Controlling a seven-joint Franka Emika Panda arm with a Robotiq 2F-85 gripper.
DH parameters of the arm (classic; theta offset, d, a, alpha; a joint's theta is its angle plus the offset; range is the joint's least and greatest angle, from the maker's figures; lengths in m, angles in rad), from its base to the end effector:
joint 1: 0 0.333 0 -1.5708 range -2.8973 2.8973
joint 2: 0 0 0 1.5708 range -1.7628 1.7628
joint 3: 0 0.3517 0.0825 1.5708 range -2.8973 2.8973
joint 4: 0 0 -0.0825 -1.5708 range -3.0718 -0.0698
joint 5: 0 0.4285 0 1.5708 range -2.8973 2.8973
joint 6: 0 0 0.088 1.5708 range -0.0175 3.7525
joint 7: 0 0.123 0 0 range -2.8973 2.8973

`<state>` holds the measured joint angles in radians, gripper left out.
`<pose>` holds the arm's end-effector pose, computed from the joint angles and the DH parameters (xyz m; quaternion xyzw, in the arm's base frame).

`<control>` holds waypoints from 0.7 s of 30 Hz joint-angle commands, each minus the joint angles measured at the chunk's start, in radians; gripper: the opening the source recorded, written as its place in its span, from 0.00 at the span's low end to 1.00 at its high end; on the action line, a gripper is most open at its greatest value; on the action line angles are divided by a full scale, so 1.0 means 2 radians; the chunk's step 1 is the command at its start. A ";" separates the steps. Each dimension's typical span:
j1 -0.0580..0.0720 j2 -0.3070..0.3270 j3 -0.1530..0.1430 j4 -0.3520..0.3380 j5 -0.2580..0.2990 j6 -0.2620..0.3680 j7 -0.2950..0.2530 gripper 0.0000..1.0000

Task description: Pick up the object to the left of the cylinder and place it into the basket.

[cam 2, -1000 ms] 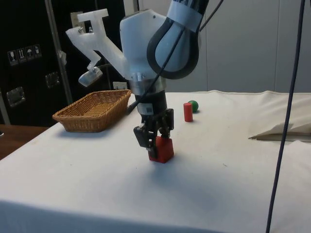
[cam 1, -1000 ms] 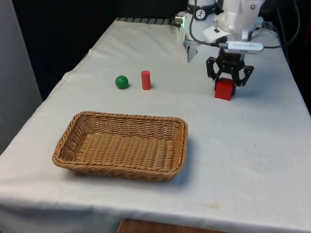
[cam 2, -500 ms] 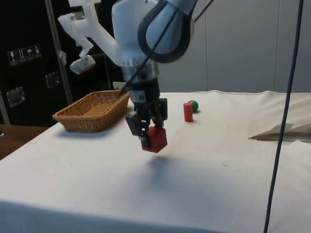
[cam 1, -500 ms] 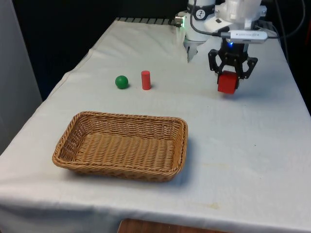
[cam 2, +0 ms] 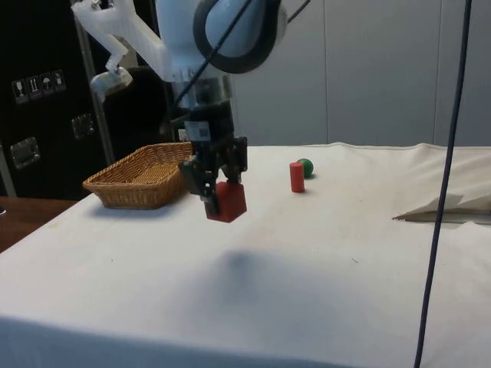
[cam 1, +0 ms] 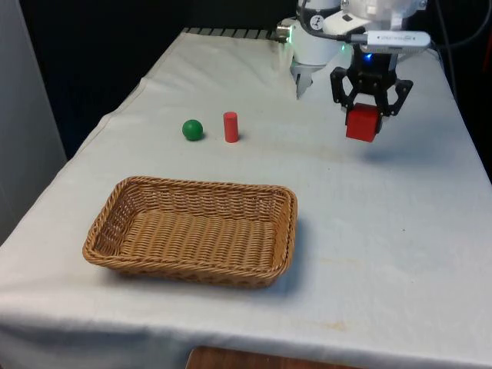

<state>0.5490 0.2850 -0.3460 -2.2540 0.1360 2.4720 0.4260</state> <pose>0.5592 0.1128 0.2220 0.9869 -0.1598 -0.0195 0.0137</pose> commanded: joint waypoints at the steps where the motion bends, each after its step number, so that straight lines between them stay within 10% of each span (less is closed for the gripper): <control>1: 0.000 0.001 -0.002 0.004 -0.001 -0.002 0.000 0.03; 21: -0.002 0.041 -0.024 0.090 -0.005 -0.048 0.005 0.03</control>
<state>0.5470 0.3610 -0.3910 -2.0830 0.1290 2.3840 0.4310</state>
